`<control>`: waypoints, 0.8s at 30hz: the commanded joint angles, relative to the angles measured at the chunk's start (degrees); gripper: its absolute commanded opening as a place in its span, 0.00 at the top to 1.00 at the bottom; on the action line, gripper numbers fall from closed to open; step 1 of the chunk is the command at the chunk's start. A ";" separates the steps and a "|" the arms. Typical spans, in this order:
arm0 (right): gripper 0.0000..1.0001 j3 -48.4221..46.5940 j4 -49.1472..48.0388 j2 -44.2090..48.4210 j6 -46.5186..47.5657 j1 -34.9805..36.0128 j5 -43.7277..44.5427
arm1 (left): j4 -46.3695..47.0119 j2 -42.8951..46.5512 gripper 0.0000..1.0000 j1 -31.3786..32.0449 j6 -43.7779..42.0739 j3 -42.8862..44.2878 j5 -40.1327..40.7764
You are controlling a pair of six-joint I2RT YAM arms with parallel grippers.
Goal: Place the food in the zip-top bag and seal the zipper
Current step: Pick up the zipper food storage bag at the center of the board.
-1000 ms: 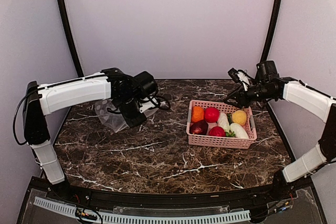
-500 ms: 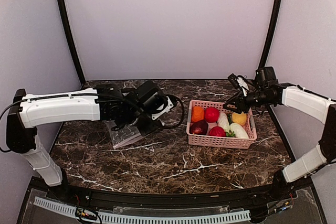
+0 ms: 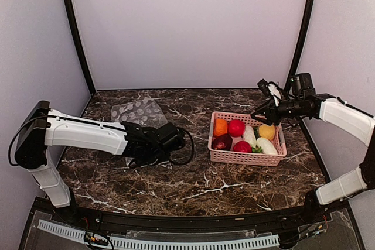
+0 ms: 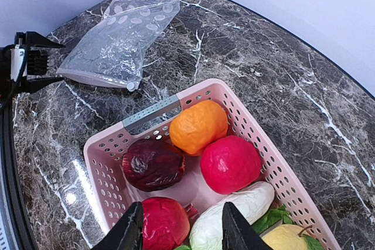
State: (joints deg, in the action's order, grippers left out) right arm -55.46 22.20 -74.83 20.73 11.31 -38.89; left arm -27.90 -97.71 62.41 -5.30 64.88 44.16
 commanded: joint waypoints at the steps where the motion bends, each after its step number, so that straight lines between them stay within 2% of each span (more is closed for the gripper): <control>1: 0.56 0.53 -1.55 0.27 0.33 -0.39 0.19 | 1.62 -4.01 0.41 0.00 1.09 -0.72 1.18; 8: 0.56 0.74 -1.54 0.30 0.69 -0.37 0.26 | 1.68 -8.48 0.49 0.02 2.38 0.27 5.86; 19: 0.56 0.80 -1.57 0.08 0.91 -0.33 0.32 | 2.26 -15.36 0.53 -0.45 1.95 2.50 11.26; 24: 0.56 0.88 -1.56 0.08 0.94 -0.35 0.31 | 0.39 -16.03 0.64 -1.68 4.02 3.71 12.99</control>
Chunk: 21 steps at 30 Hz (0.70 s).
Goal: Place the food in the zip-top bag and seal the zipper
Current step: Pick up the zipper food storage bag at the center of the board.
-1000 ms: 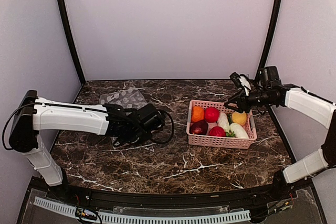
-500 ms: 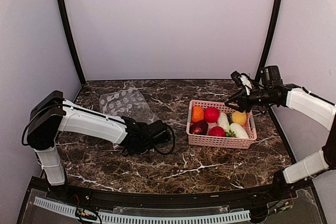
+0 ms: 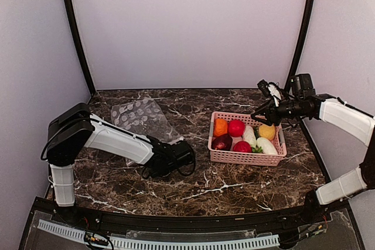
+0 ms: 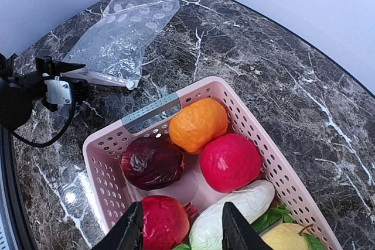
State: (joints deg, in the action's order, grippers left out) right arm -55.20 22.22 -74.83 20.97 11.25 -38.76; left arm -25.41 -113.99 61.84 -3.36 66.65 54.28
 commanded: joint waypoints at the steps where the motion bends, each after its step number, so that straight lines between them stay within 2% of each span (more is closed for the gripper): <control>1: 0.56 0.64 -1.52 -0.02 0.73 -0.31 0.15 | -2.32 0.26 0.67 -1.33 2.31 2.18 3.36; 4: 0.57 0.66 -1.59 -0.11 0.89 -0.27 0.26 | -3.09 0.77 0.75 -2.67 2.87 2.21 3.60; 5: 0.57 0.67 -1.57 -0.16 0.90 -0.33 0.34 | -3.12 1.00 0.82 -2.99 3.04 2.07 3.10; 7: 0.57 0.62 -1.58 -0.20 0.90 -0.27 0.52 | -3.17 2.42 0.90 -4.25 3.10 1.92 1.60; 11: 0.57 0.26 -1.52 -0.43 0.63 -0.28 -0.23 | -3.23 6.24 0.98 -6.72 2.96 2.18 -1.40; 18: 0.58 -4.62 3.10 -2.01 3.87 -0.29 1.74 | -8.12 11.60 0.99 -8.14 0.18 9.38 -7.44; 21: 0.58 -7.75 6.20 -3.44 3.29 -0.13 -2.13 | -10.38 12.93 0.99 -8.76 -0.16 13.66 -12.05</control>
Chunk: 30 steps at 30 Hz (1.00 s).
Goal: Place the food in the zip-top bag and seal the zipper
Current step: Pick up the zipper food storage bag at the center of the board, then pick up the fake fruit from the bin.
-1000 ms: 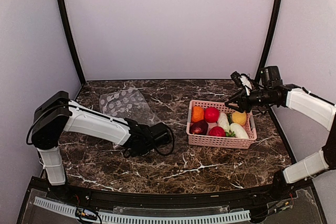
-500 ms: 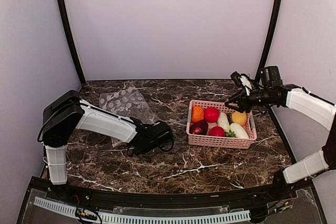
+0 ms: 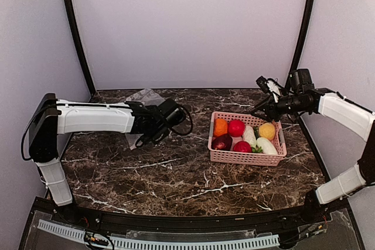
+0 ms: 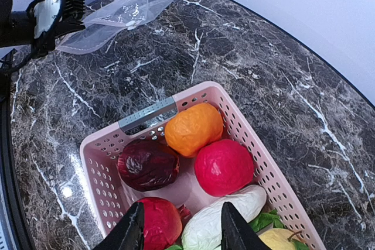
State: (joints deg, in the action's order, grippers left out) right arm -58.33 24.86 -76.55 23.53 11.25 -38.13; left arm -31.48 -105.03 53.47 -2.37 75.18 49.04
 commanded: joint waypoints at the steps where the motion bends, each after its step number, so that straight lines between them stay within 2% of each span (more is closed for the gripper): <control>1: 0.57 -5.39 4.20 -2.16 0.39 0.02 -3.91 | -4.73 4.09 0.99 -0.56 -0.88 7.35 -8.84; 5: 0.57 -9.96 9.14 -5.58 4.07 1.54 -1.71 | -6.00 3.69 0.99 -2.05 0.14 13.17 -15.68; 9: 0.59 -19.19 18.05 -10.99 8.92 1.76 2.11 | -4.91 3.50 0.99 -4.19 3.22 15.35 -24.17; 11: 0.59 -22.18 22.09 -13.36 10.04 1.91 2.38 | -2.32 4.52 0.99 -6.11 6.34 13.41 -30.28; 14: 0.60 -23.73 25.38 -16.04 11.17 3.15 4.22 | 3.77 7.80 0.99 -10.71 11.47 6.57 -44.74; 16: 0.60 -23.64 26.26 -17.32 11.57 4.35 6.26 | 7.84 9.59 0.99 -12.65 13.48 3.23 -51.43; 21: 0.58 -22.53 25.83 -20.27 9.00 6.78 10.16 | 12.83 12.40 0.99 -13.22 14.08 -0.39 -55.02; 26: 0.53 -21.77 23.65 -22.48 6.27 7.87 13.63 | 13.43 13.60 0.99 -13.22 14.02 -1.16 -56.31; 30: 0.48 -24.81 24.04 -26.14 4.39 8.06 13.68 | 13.20 14.25 0.99 -13.22 12.68 -1.41 -55.95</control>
State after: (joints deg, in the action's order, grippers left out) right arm -80.64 49.08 -99.50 30.52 18.94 -26.48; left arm -19.35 -93.62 40.25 10.79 74.78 -5.19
